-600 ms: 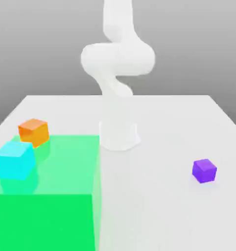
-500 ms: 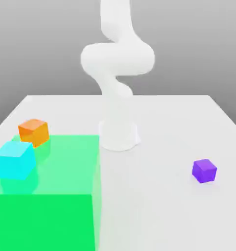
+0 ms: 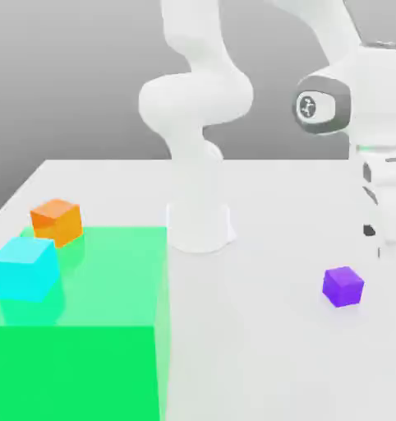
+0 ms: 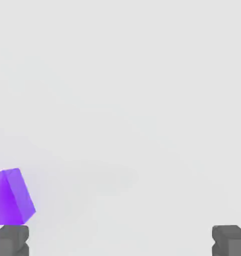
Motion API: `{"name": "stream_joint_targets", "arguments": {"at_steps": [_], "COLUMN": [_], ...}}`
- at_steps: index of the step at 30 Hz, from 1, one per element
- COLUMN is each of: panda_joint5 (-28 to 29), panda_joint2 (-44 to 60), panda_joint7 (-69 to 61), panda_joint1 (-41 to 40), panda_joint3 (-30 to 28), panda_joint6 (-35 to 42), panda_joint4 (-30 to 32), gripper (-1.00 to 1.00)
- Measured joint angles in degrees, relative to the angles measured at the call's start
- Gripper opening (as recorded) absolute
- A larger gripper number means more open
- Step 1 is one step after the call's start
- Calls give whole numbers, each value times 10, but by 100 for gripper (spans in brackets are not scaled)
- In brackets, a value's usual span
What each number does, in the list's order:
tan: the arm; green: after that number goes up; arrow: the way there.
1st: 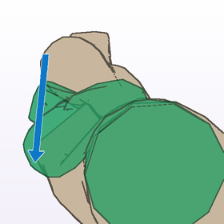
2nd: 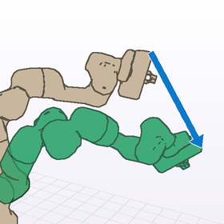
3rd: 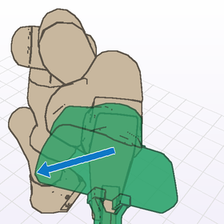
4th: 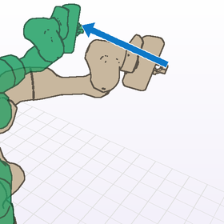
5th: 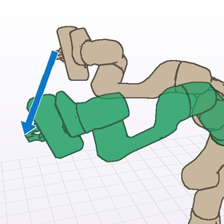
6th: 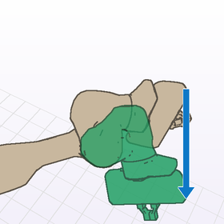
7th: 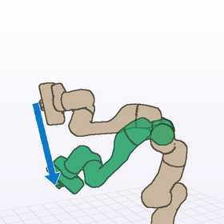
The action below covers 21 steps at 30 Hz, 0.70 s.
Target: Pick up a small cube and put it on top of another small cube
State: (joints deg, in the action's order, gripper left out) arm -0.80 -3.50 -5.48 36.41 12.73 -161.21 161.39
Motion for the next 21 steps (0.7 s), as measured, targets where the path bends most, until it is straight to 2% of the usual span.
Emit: {"name": "stream_joint_targets", "arguments": {"at_steps": [3,8,9,16,21], "panda_joint5": [42,112,116,117,48], "panda_joint2": [69,173,186,184,93], "panda_joint7": [-4,43,47,48,-4], "panda_joint1": [22,86,96,95,65], "panda_joint3": [-2,-84,-94,-94,-46], "panda_joint6": [-51,-135,-145,-143,-70], "panda_joint4": [12,-4,-6,-6,11], "gripper": [0,0,-100,-100,-100]}}
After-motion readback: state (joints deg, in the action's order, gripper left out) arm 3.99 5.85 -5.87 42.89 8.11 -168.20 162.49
